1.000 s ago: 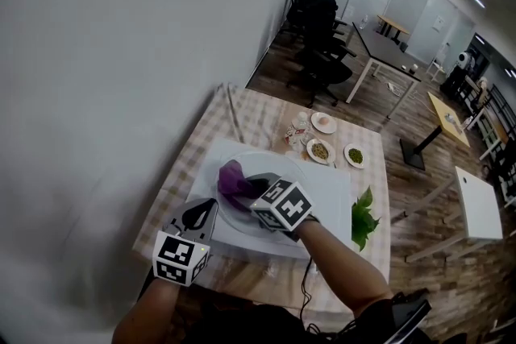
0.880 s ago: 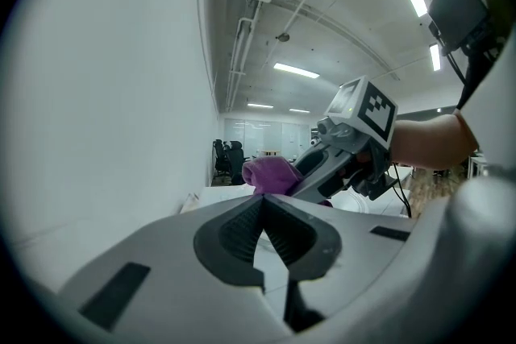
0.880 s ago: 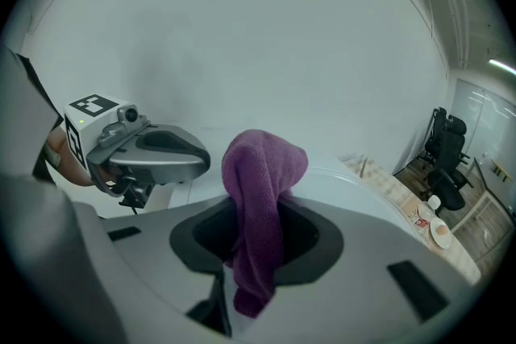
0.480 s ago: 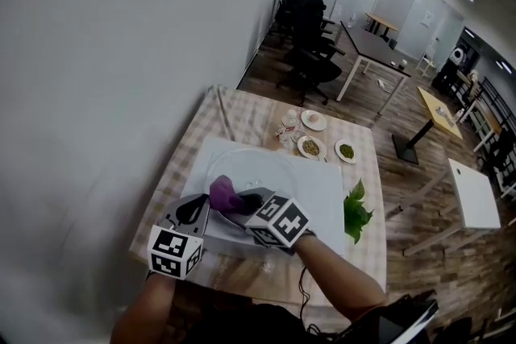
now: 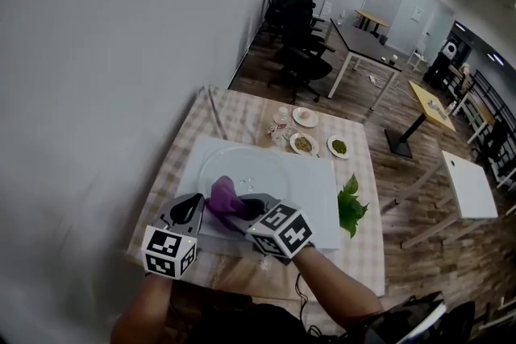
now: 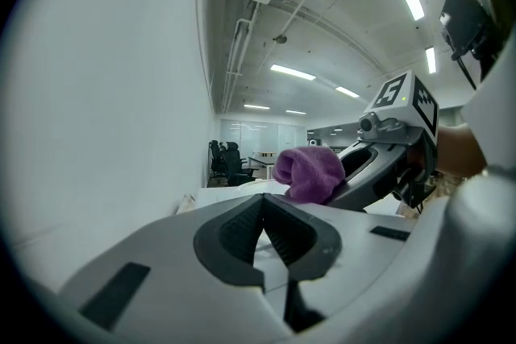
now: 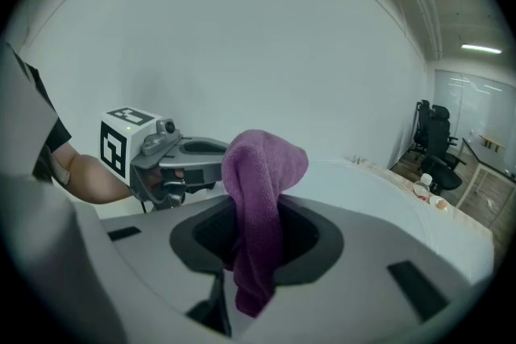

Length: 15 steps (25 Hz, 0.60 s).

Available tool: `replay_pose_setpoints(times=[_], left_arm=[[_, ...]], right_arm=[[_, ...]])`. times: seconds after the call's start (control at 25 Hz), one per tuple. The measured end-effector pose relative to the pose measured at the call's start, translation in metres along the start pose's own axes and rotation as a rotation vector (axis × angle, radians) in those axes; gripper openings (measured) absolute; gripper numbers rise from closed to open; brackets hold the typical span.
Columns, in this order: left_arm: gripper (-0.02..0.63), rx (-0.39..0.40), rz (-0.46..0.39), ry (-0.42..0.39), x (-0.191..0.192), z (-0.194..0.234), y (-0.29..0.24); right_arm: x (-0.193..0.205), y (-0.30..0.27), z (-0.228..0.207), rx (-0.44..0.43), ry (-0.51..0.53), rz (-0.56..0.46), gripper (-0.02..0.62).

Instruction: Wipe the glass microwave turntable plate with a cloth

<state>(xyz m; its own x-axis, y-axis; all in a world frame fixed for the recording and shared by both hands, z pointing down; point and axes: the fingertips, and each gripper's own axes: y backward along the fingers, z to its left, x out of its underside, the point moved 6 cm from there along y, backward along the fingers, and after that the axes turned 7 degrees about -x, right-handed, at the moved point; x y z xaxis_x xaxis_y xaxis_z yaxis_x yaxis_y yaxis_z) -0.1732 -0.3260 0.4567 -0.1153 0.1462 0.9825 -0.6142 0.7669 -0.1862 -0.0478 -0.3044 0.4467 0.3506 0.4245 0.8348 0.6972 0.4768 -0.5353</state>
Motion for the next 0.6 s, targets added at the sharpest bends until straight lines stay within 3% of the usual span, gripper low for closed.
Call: replay_pose_setpoints(times=[0.32, 0.6], left_arm=[[0.009, -0.002, -0.034, 0.056, -0.010, 0.003, 0.016], [0.009, 0.077, -0.119, 0.061, -0.029, -0.040, 0.027]], right_arm=[[0.005, 0.059, 0.016, 0.213, -0.043, -0.193, 0.118], [0.029, 0.121, 0.011, 0.384, -0.114, -0.319, 0.118]])
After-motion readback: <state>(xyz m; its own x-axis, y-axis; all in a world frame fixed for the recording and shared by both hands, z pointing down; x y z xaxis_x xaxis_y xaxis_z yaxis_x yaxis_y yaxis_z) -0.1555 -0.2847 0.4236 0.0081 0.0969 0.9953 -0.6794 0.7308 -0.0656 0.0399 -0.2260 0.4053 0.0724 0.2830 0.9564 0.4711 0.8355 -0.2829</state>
